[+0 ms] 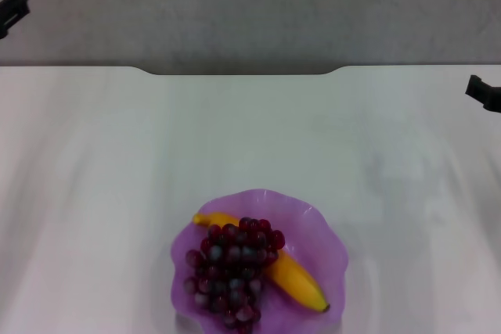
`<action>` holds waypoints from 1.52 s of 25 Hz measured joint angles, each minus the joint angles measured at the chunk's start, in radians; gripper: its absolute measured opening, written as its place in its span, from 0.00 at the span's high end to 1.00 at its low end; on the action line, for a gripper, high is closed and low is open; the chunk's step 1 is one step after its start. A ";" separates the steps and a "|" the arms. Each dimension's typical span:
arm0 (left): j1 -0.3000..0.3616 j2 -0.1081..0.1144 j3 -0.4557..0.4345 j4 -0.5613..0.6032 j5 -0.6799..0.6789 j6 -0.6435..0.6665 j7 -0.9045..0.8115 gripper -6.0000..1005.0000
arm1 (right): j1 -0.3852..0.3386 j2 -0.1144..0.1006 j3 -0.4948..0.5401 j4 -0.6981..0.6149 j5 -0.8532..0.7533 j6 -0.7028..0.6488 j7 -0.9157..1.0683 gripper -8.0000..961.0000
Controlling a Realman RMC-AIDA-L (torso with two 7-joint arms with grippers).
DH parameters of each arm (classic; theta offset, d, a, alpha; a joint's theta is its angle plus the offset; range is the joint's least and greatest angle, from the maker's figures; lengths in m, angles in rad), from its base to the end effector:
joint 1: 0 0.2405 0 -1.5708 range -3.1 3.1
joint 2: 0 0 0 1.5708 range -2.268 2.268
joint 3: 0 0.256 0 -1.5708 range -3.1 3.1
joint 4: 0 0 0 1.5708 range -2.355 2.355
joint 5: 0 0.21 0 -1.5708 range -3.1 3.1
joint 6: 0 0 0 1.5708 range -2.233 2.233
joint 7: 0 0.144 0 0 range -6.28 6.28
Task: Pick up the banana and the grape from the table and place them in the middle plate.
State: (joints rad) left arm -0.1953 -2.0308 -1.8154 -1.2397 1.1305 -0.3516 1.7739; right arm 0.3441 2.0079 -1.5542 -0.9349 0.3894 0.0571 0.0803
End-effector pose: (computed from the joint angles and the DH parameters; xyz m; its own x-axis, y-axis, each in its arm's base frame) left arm -0.2574 0.3917 0.1192 0.7285 0.0410 0.6838 0.6807 -0.1562 -0.7158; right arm 0.3089 0.4082 0.0420 0.5894 -0.3910 -0.7070 -0.7586 0.0332 -0.6507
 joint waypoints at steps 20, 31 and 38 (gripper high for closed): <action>-0.012 0.003 0.012 0.095 -0.008 -0.014 0.005 0.16 | -0.018 0.002 -0.033 -0.003 -0.004 -0.024 0.052 0.11; -0.043 0.009 -0.012 0.140 -0.007 -0.070 -0.062 0.16 | -0.037 0.000 -0.033 -0.063 -0.010 0.029 0.046 0.11; -0.040 0.008 -0.016 0.134 -0.009 -0.070 -0.076 0.16 | -0.041 -0.001 -0.033 -0.063 -0.004 0.035 0.046 0.11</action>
State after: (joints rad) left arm -0.2348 -2.0226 -1.8310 -1.1062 1.1218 -0.4219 1.6979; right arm 0.3032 2.0064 -1.5874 -0.9979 0.3850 0.0920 0.1263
